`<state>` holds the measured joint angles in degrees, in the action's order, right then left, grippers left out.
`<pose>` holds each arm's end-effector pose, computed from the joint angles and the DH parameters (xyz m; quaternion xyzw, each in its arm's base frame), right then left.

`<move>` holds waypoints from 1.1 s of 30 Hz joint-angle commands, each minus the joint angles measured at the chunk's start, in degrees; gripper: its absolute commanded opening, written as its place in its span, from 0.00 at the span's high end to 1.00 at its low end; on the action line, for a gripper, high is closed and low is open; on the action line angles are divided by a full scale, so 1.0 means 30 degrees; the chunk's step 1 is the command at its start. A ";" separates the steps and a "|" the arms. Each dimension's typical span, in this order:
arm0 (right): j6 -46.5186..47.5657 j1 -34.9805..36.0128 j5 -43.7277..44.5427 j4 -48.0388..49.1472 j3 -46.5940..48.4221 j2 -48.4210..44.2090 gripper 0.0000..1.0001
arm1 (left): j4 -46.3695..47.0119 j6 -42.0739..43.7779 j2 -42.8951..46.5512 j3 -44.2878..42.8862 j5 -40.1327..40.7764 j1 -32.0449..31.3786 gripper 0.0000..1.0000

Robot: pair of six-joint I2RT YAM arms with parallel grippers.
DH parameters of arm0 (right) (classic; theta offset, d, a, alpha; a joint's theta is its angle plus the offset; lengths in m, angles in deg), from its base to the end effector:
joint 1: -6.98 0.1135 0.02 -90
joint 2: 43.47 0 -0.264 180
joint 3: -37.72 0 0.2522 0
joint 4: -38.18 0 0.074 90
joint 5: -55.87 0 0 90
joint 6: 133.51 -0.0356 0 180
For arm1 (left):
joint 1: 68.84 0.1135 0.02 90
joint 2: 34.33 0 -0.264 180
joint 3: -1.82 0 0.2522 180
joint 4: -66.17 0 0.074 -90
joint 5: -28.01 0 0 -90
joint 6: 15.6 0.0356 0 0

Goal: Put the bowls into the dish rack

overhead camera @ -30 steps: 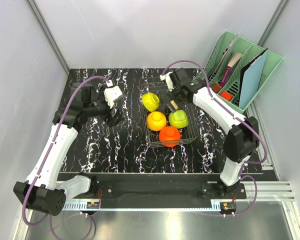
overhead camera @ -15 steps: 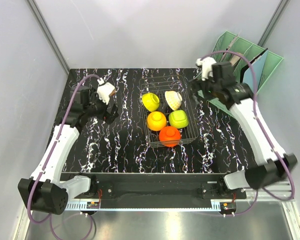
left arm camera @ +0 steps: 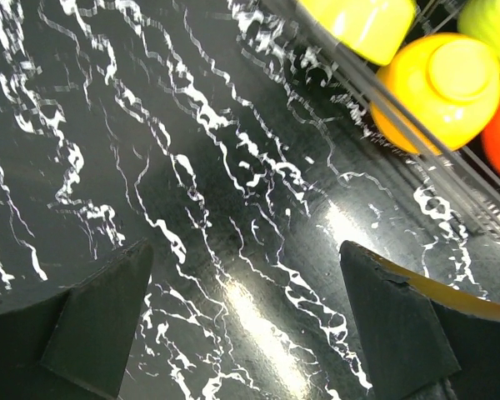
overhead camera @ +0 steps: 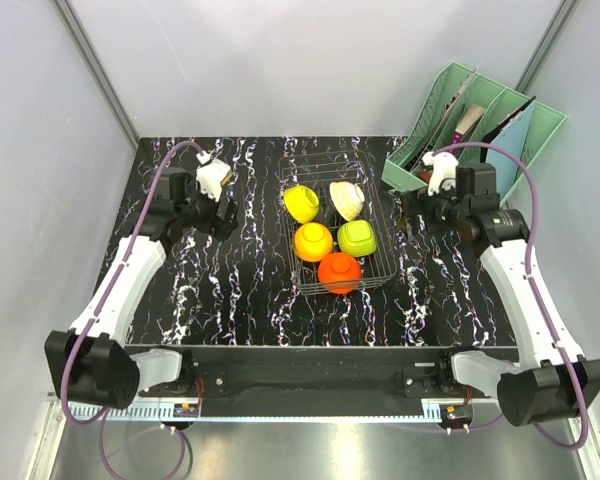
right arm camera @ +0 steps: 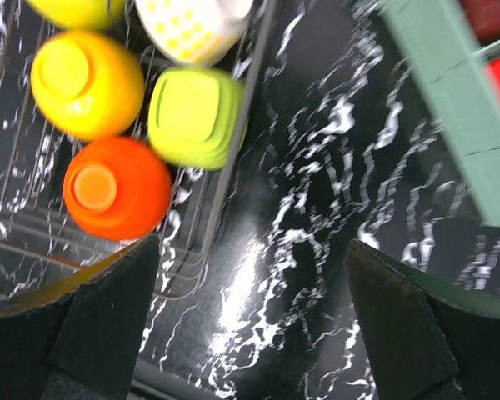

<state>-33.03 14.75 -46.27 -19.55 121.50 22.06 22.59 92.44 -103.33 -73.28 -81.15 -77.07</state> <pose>0.2310 0.0391 0.3636 -0.1872 0.8808 0.0856 0.4265 0.2572 -0.0490 0.3213 0.2727 0.8444 -0.1114 0.4474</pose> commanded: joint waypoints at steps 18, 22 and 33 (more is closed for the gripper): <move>-0.0651 0.0017 0.3284 0.2116 -0.0254 0.6395 0.00 | 0.0801 0.0606 0.0526 -0.0061 0.1874 0.0018 0.01; -0.0476 0.0280 0.3344 0.1999 -0.0458 0.7039 0.00 | 0.0801 0.0812 0.0497 -0.0002 0.1903 0.0018 0.01; 0.0548 0.2799 0.1473 0.0740 -0.0664 0.7861 0.00 | 0.0801 0.0958 0.0292 -0.0237 0.1845 -0.0011 0.01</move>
<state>-33.05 19.71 -37.20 -15.72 118.35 45.34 22.57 94.39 -103.28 -73.26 -76.65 -77.07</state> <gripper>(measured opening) 0.993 0.987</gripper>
